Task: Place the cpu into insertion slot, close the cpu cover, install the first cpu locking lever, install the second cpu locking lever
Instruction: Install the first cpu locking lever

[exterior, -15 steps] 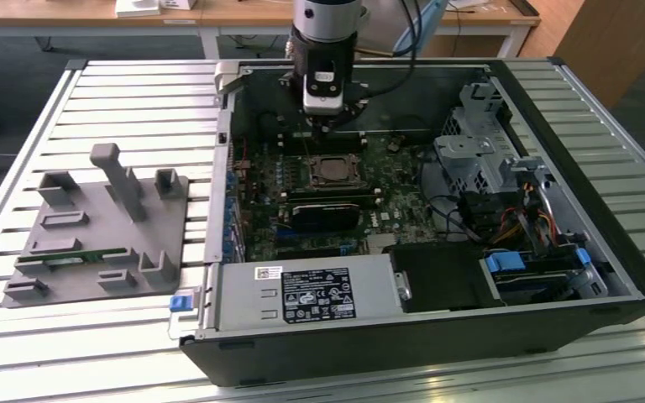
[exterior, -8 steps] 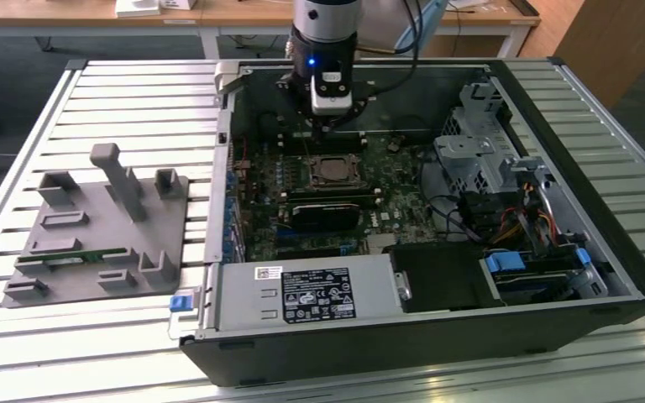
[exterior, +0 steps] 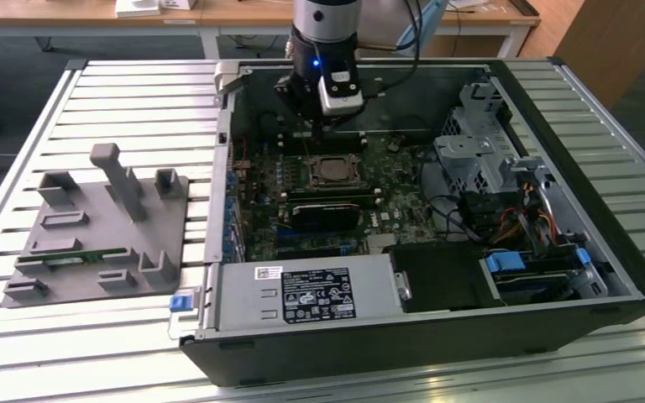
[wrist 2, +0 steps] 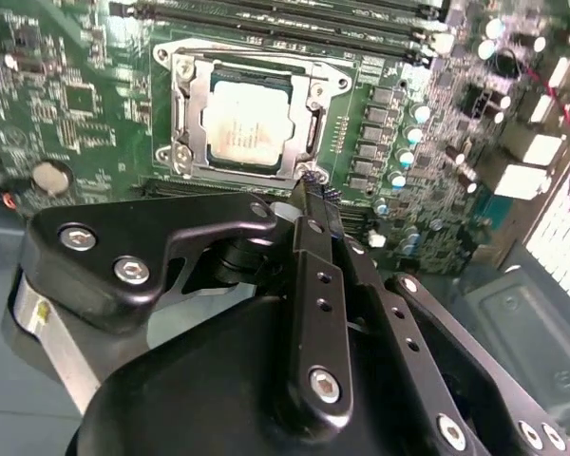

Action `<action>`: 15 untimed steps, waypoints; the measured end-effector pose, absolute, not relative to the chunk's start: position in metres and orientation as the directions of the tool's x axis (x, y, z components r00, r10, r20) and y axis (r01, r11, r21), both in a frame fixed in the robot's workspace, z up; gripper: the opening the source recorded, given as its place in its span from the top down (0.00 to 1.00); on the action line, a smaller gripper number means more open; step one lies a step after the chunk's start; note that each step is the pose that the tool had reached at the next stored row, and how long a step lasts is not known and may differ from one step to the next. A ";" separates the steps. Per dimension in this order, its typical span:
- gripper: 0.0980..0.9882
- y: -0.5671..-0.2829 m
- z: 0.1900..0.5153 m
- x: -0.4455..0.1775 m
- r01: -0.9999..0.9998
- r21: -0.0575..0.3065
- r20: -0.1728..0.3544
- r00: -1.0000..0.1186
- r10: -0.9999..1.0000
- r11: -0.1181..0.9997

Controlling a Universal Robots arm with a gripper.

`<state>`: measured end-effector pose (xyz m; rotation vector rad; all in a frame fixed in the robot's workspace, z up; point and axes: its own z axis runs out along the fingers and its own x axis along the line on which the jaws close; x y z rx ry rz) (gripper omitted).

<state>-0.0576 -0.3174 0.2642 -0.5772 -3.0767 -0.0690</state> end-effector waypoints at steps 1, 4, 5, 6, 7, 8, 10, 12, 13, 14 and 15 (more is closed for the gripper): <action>0.99 -0.317 0.264 -0.058 0.346 0.041 0.018 -0.938 0.345 0.937; 0.99 -0.317 0.264 -0.058 0.293 0.041 0.018 -0.956 0.293 0.955; 0.99 -0.317 0.264 -0.058 0.276 0.041 0.018 -0.961 0.275 0.960; 0.99 -0.317 0.264 -0.058 0.259 0.041 0.018 -0.966 0.258 0.965; 0.99 -0.317 0.264 -0.058 0.242 0.041 0.018 -0.970 0.242 0.969; 0.99 -0.317 0.264 -0.058 0.227 0.041 0.018 -0.974 0.226 0.973; 0.99 -0.317 0.264 -0.058 0.198 0.041 0.018 -0.980 0.197 0.979; 0.99 -0.317 0.264 -0.058 0.172 0.041 0.018 -0.985 0.172 0.984; 0.99 -0.317 0.264 -0.058 0.161 0.041 0.018 -0.987 0.160 0.986; 0.99 -0.317 0.264 -0.058 0.149 0.041 0.018 -0.989 0.148 0.988; 0.99 -0.317 0.264 -0.058 0.137 0.041 0.018 -0.991 0.136 0.990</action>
